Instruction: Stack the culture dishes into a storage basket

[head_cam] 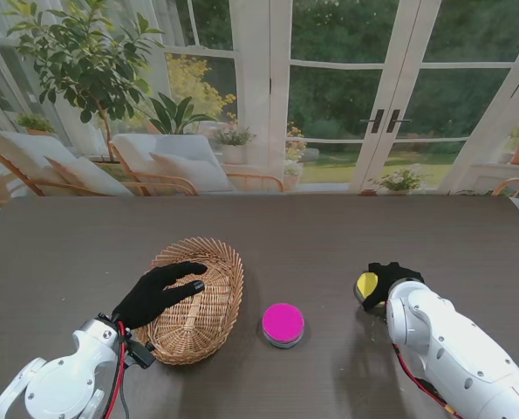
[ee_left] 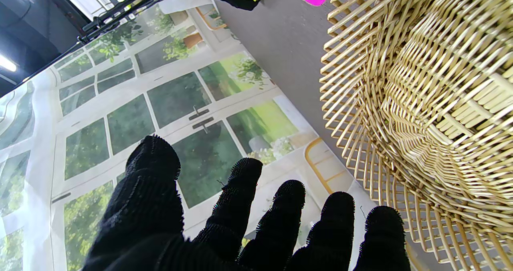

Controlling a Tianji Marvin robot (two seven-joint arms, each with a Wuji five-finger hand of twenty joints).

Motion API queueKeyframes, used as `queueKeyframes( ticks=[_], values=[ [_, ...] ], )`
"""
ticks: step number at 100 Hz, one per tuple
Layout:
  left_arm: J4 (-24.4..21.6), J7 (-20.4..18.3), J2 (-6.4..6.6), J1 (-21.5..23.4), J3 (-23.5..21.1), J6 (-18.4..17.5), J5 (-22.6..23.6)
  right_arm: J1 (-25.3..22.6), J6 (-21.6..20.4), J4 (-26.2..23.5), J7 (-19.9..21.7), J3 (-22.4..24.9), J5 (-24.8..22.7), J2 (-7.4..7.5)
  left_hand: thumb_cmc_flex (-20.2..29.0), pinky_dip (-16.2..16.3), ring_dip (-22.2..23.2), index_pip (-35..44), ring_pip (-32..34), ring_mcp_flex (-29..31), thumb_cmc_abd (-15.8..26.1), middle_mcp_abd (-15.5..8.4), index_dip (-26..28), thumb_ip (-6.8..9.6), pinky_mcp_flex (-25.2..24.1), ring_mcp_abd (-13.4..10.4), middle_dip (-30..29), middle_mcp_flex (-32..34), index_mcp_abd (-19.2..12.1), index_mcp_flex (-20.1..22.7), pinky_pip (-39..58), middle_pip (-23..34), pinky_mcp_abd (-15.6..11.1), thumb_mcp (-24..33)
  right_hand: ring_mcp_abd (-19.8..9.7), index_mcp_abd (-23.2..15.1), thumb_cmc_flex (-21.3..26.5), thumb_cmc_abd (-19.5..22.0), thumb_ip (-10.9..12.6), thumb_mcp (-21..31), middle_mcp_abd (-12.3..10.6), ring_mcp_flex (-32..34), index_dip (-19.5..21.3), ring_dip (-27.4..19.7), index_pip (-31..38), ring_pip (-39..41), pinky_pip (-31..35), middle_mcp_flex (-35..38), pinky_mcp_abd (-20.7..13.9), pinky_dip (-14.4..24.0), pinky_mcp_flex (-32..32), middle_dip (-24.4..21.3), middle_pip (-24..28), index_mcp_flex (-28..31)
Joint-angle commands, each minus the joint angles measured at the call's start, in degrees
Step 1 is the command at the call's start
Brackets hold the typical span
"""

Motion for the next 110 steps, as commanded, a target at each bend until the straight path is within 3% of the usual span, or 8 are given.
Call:
queueKeyframes(
  ticks=[1, 19, 38, 40, 45, 49, 89, 110],
  values=[
    [-0.1, -1.2, -0.06, 0.1, 0.0, 0.2, -0.3, -0.9, 0.0, 0.3, 0.1, -0.4, 0.3, -0.39, -0.5, 0.3, 0.4, 0.2, 0.3, 1.6, 2.9, 0.0, 0.4, 0.51, -0.2, 0.2, 0.4, 1.3, 0.1, 1.5, 0.5, 0.1, -0.3, -1.4, 0.4, -1.7, 2.3, -2.7, 1.6, 3.1, 1.2, 2.4, 1.1, 0.3, 1.3, 0.8, 3.1, 1.2, 2.2, -0.4, -8.0, 1.2, 0.8, 1.6],
    [-0.2, -1.2, -0.07, 0.2, 0.0, 0.3, -0.3, -0.7, 0.6, 0.7, -0.4, -1.0, 1.4, -0.52, -0.5, 0.3, 0.4, 0.2, 0.3, 1.6, 3.0, 0.0, 0.4, 0.49, -0.2, 0.2, 0.4, 1.3, 0.1, 1.6, 0.5, 0.1, -0.3, -1.4, 0.1, -3.8, 5.3, -3.8, 1.1, 1.7, 0.7, 4.4, 3.3, 0.2, 3.7, 1.3, 4.7, 3.3, 1.9, -1.1, -5.4, 2.0, 2.3, 3.5],
    [-0.2, -1.2, -0.08, 0.2, 0.0, 0.4, -0.4, -0.6, 1.4, 1.0, -0.9, -1.5, 2.3, -0.64, -0.6, 0.3, 0.4, 0.2, 0.3, 1.6, 3.1, 0.1, 0.4, 0.47, -0.2, 0.3, 0.4, 1.3, 0.2, 1.6, 0.5, 0.1, -0.3, -1.4, -0.6, -5.0, 11.4, 2.2, 1.6, -2.9, 0.3, 6.7, 6.5, -0.1, 5.5, 2.2, 6.6, 5.7, 1.7, -2.6, -3.3, 2.8, 3.7, 5.5],
    [-0.2, -1.2, -0.08, 0.2, 0.0, 0.4, -0.4, -0.6, 1.4, 1.0, -0.9, -1.5, 2.4, -0.65, -0.6, 0.3, 0.4, 0.2, 0.2, 1.6, 3.2, 0.0, 0.4, 0.47, -0.2, 0.2, 0.4, 1.2, 0.2, 1.6, 0.5, 0.1, -0.3, -1.5, -0.6, -5.2, 10.4, 1.6, 2.8, 0.9, 0.2, 7.0, 7.0, -0.2, 5.6, 2.2, 6.8, 5.9, 1.6, -2.9, -3.0, 2.9, 3.9, 5.5],
    [-0.3, -1.2, -0.08, 0.2, 0.0, 0.4, -0.5, -0.6, 1.7, 1.0, -1.0, -1.4, 2.6, -0.69, -0.5, 0.3, 0.4, 0.2, 0.2, 1.5, 3.2, 0.1, 0.4, 0.48, -0.3, 0.2, 0.4, 1.3, 0.2, 1.5, 0.5, 0.1, -0.3, -1.4, -0.7, -5.3, 3.4, -2.7, -1.9, 25.2, 0.1, 7.5, 8.0, -0.4, 5.5, 2.3, 7.3, 6.4, 1.6, -3.6, -2.4, 3.1, 4.3, 5.8],
    [-0.3, -1.3, -0.08, 0.2, 0.0, 0.5, -0.5, -0.7, 1.8, 0.9, -0.9, -1.4, 2.7, -0.68, -0.5, 0.4, 0.4, 0.2, 0.2, 1.5, 3.2, 0.1, 0.3, 0.47, -0.2, 0.2, 0.4, 1.2, 0.1, 1.5, 0.5, 0.1, -0.3, -1.4, -0.7, -5.4, 2.6, -2.9, -3.3, 29.6, 0.1, 7.8, 8.2, -0.4, 5.6, 2.4, 7.4, 6.6, 1.7, -3.7, -2.0, 3.1, 4.5, 5.9],
    [-0.7, -1.7, 0.02, 0.5, -0.3, 1.2, -0.3, -1.0, 2.0, 0.6, -0.4, -1.1, 4.0, -0.7, -0.5, 0.4, 0.4, 0.1, 0.2, 1.5, 3.5, 0.1, 0.3, 0.44, -0.3, 0.2, 0.4, 1.2, 0.2, 1.5, 0.4, 0.1, -0.4, -1.5, -1.8, -6.3, 4.1, -0.7, -3.4, 32.7, -0.5, 10.6, 9.6, -0.4, 6.5, 3.2, 8.4, 8.6, 1.1, -4.2, 1.8, 3.7, 6.1, 5.9],
    [-0.7, -1.5, -0.03, 0.7, -0.4, 1.0, -0.2, -0.8, 1.9, 1.0, -0.7, -1.5, 4.5, -0.76, -0.5, 0.4, 0.4, 0.1, 0.2, 1.5, 3.7, -0.1, 0.3, 0.42, -0.3, 0.3, 0.3, 1.2, 0.2, 1.5, 0.5, 0.1, -0.4, -1.5, -3.0, -7.0, 6.2, -6.6, -4.1, 32.2, -1.4, 12.1, 11.2, -0.2, 7.4, 4.5, 9.8, 9.1, -0.1, -4.3, 3.6, 4.7, 7.9, 5.5]
  ],
)
